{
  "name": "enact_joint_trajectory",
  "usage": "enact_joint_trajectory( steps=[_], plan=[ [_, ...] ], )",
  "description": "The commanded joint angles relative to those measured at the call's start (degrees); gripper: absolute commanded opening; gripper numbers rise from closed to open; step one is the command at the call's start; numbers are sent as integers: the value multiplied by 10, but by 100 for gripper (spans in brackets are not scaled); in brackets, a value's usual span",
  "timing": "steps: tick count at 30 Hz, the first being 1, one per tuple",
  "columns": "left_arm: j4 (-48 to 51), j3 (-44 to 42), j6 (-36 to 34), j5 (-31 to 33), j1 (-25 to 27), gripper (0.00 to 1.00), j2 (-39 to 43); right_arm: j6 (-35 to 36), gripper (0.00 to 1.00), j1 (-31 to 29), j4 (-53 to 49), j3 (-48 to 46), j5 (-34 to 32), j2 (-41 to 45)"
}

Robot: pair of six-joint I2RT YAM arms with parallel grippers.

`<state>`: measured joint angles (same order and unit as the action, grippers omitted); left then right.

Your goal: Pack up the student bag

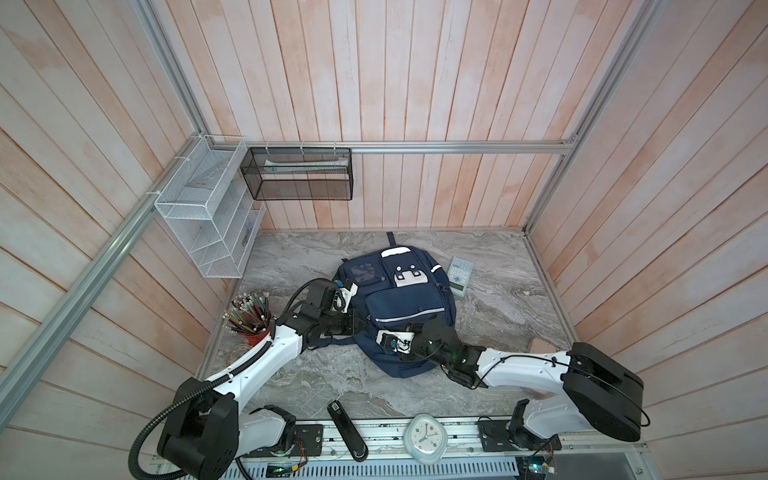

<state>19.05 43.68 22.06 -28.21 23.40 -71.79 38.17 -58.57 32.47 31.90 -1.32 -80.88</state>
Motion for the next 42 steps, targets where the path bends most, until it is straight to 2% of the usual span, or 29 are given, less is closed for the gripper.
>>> enact_joint_trajectory(
  steps=[1,3,5,9,10,14,15,18,20,22,23,25,27,29,32,35,37,39,42],
  plan=[
    [-90,-2,-12,166,-21,22,4,-3,0,-9,-83,-15,27,16],
    [-83,-6,-14,187,-16,32,3,-4,0,-9,-84,-16,27,17],
    [-83,-10,-13,204,-16,33,5,-7,0,-9,-86,-14,28,17],
    [-82,-5,-11,197,-14,35,17,-22,0,-9,-88,-11,27,25],
    [-79,-2,-10,196,-12,39,20,-29,4,-9,-86,-13,23,29],
    [-70,19,-24,181,24,59,27,-92,45,-7,-69,-37,-27,60],
    [-70,27,-38,169,37,63,25,-115,51,-6,-67,-44,-39,70],
    [-52,57,-102,184,102,74,18,-205,56,3,-91,-67,-50,114],
    [-40,78,-162,247,168,82,13,-273,60,13,-127,-81,-69,148],
    [-38,88,-216,293,217,89,4,-365,68,34,-161,-90,-152,175],
    [-40,93,-233,306,232,91,-6,-401,70,51,-194,-85,-168,193],
    [-43,108,-228,326,235,93,-38,-453,72,93,-183,-105,-140,228],
    [-36,137,-210,336,227,93,-84,-505,82,128,-186,-103,-119,249],
    [-73,147,-195,313,205,93,-124,-553,83,175,-206,-93,-108,247],
    [-140,154,-160,254,142,93,-182,-607,83,251,-222,-100,-89,233],
    [-179,174,-136,226,97,94,-228,-666,83,330,-222,-92,5,205],
    [-190,184,-125,182,83,94,-256,-697,82,366,-219,-75,92,163],
    [-187,190,-114,138,80,85,-276,-709,80,371,-194,-63,154,119],
    [-182,168,-92,115,88,74,-274,-723,69,371,-98,-57,235,48]
  ],
)
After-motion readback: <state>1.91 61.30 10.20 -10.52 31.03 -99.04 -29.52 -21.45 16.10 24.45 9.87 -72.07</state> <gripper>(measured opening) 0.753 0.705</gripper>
